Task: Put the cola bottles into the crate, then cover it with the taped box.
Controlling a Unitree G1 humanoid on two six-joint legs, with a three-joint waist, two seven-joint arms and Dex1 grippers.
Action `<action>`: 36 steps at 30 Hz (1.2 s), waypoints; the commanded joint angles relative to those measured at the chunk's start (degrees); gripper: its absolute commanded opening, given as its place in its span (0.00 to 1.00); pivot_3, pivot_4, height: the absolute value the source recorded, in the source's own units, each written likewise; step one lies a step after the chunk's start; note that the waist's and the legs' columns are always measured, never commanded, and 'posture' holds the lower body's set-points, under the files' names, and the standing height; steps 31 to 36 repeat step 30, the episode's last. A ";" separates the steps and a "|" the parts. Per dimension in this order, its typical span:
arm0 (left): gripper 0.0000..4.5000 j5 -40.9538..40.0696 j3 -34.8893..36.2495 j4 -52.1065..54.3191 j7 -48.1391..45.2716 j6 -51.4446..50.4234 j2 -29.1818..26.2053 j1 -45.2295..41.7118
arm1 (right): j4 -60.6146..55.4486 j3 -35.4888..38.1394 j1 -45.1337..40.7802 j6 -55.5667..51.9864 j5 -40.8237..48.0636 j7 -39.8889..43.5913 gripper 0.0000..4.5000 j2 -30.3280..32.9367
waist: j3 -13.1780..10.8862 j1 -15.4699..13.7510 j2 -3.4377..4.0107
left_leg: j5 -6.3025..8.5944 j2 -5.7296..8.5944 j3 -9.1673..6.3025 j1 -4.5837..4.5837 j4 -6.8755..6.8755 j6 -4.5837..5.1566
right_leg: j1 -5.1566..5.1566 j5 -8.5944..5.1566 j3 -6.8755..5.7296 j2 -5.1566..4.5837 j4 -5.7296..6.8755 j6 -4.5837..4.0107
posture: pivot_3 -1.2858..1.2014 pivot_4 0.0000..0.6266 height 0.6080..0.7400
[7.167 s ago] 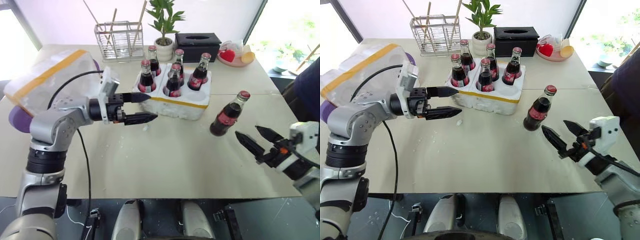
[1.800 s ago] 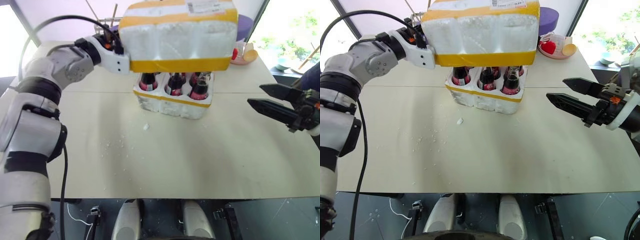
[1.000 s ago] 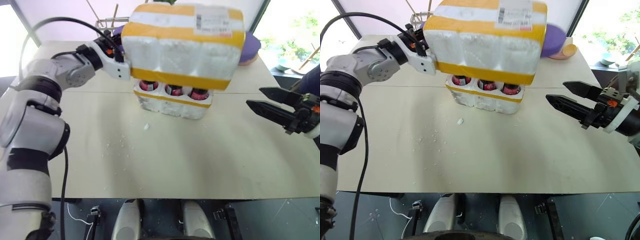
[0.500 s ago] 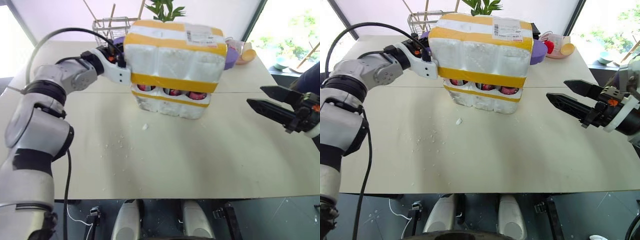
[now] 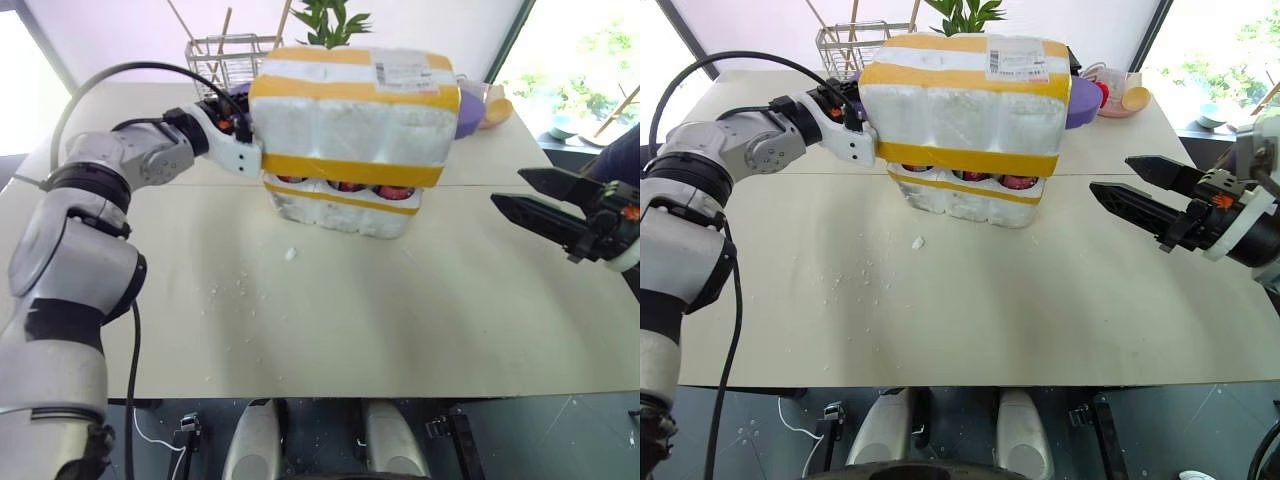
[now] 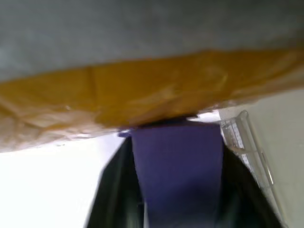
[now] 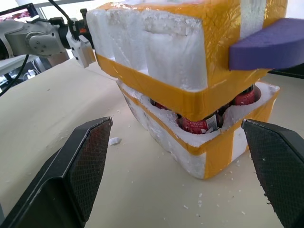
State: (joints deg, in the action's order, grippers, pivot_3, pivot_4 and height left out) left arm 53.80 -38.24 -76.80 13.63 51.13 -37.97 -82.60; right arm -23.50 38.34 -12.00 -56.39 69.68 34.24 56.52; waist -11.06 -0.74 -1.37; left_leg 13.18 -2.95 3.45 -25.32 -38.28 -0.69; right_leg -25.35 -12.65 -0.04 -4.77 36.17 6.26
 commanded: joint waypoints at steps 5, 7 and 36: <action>0.87 -3.09 1.69 0.23 -5.57 4.93 -4.35 1.09 | -1.16 -0.59 -0.84 1.78 -0.77 1.00 1.00 0.91 | 0.00 0.12 0.00 | 0.00 0.00 0.00 0.00 0.00 0.00 | -0.01 0.00 0.00 0.00 0.01 0.00 | 0.52 0.24 1.00; 0.87 -7.27 4.68 0.26 -10.99 7.97 -6.50 2.45 | -0.56 -0.90 -1.17 2.00 -1.30 1.39 1.00 1.07 | 0.00 0.20 0.00 | 0.00 -0.01 0.00 0.00 0.01 0.00 | -0.02 0.00 0.00 0.00 0.01 0.00 | 0.52 0.24 1.00; 0.87 -86.54 50.98 59.75 -98.32 -95.55 -27.68 38.58 | 7.98 -13.56 -9.65 7.70 -12.07 11.41 1.00 0.73 | 0.04 1.51 0.08 | -0.01 -0.03 -0.27 0.94 0.10 -0.02 | 0.93 -0.23 -0.09 0.07 -0.02 -0.39 | 0.52 0.24 1.00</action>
